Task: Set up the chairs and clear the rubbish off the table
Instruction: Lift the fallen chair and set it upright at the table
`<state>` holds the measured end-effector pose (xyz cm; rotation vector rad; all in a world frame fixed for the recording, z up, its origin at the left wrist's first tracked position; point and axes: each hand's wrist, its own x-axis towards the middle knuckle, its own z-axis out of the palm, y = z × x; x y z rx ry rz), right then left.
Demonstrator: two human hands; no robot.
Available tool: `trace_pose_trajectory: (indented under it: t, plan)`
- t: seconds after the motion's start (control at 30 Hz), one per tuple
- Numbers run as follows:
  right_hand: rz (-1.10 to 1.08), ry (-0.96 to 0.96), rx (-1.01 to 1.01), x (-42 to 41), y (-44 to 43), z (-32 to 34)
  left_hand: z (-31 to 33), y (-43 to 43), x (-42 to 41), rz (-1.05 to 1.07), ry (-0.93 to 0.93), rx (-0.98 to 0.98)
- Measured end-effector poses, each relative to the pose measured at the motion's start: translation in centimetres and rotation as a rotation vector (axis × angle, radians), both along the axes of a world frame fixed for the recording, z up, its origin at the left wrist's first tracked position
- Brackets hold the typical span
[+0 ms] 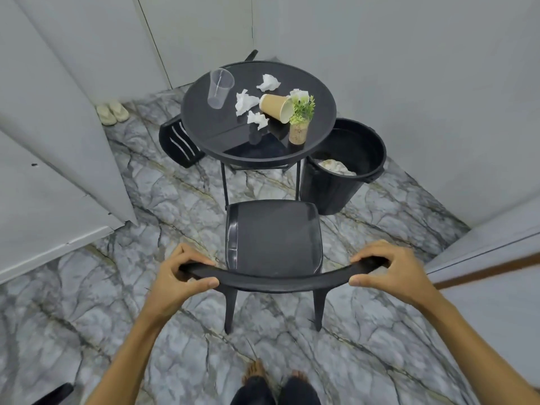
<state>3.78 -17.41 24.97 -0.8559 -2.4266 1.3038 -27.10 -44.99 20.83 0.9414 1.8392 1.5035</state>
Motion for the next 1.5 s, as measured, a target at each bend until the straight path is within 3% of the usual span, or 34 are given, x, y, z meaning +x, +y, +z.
trace_pose_trajectory:
  t: [0.37,0.87,1.33,1.5]
  plan:
    - [0.031,-0.079,-0.001,2.1,-2.7,-0.9,-1.2,-2.9,2.2,-0.040,-0.120,-0.020]
    - [0.126,-0.030,0.059,-3.0,-0.1,0.5,-1.3,-3.7,1.9,0.176,0.011,0.045]
    - [0.016,0.052,0.088,-2.7,-3.1,-1.5,-1.0,-1.6,-3.4,0.063,0.094,0.016]
    - [0.048,0.046,0.135,-3.9,-4.2,-1.7,-2.2,-3.7,-4.0,0.106,-0.040,-0.038]
